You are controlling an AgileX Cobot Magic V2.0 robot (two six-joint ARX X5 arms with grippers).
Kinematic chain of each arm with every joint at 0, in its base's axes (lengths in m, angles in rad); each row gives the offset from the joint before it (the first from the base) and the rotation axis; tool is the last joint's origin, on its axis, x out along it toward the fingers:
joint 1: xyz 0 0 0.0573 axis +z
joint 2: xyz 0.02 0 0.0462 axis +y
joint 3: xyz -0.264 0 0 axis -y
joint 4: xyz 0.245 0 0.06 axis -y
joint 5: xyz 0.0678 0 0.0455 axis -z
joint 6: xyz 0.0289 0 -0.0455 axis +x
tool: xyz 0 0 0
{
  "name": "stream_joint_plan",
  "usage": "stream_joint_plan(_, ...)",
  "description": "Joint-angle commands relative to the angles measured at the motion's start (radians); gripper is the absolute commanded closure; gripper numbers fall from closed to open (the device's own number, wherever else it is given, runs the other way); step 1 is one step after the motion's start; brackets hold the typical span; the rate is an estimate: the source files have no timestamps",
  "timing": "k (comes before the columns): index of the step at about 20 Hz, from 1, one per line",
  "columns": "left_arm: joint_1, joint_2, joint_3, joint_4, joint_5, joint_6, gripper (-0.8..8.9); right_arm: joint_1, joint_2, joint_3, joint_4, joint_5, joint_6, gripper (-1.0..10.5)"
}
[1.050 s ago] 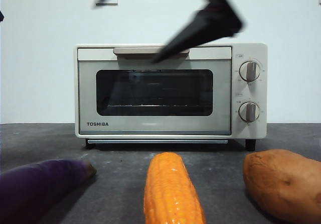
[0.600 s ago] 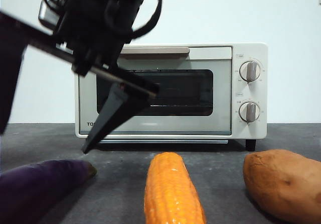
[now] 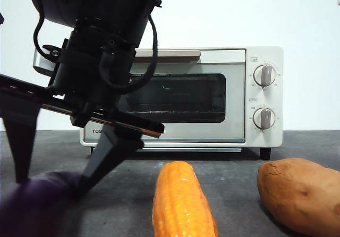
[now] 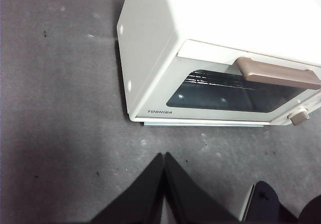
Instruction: Take the eggplant from the table,put the eggplant in the oven
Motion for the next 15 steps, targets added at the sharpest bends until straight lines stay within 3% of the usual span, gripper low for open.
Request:
stream_joint_plan(1, -0.003, 0.007, 0.019, 0.010, -0.003, 0.017, 8.08, 0.017, 0.023, 0.023, 0.002, -0.003, 0.011, 7.9)
stream_joint_plan(5, -0.003, 0.007, 0.019, 0.011, -0.003, 0.016, 8.08, 0.018, -0.019, 0.031, -0.022, -0.033, 0.002, 7.9)
stream_joint_plan(7, -0.003, 0.007, 0.019, 0.012, -0.003, 0.016, 8.08, 0.018, -0.068, 0.048, -0.064, -0.069, -0.036, 7.9)
stream_joint_plan(10, -0.005, 0.015, 0.027, 0.011, -0.002, 0.016, 8.08, 0.018, -0.164, 0.081, -0.167, -0.090, -0.136, 7.9)
stream_joint_plan(15, -0.096, 0.099, 0.113, 0.017, -0.003, 0.016, 8.07, 0.018, -0.379, 0.110, -0.420, -0.063, -0.369, 7.9)
